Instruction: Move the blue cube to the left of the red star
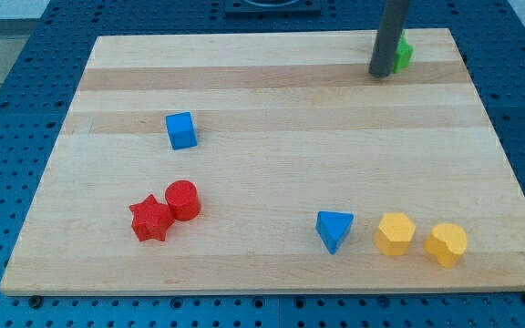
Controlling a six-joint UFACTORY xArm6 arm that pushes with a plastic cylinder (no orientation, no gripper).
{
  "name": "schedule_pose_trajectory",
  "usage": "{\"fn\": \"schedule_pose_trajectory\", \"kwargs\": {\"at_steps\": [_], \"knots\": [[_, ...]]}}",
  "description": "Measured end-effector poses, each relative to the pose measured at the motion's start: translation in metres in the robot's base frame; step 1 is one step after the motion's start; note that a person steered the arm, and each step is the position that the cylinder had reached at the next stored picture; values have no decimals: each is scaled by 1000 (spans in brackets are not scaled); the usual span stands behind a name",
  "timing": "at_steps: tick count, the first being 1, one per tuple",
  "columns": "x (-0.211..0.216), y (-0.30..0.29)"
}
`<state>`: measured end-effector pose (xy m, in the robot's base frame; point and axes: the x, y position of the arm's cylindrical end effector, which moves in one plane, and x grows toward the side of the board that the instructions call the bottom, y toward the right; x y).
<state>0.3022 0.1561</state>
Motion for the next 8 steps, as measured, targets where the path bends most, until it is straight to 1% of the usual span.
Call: {"fn": "schedule_pose_trajectory", "kwargs": {"at_steps": [1,2,3,4,6,8], "knots": [[37,10],[52,25],[52,25],[53,10],[52,-82],[64,-208]]}}
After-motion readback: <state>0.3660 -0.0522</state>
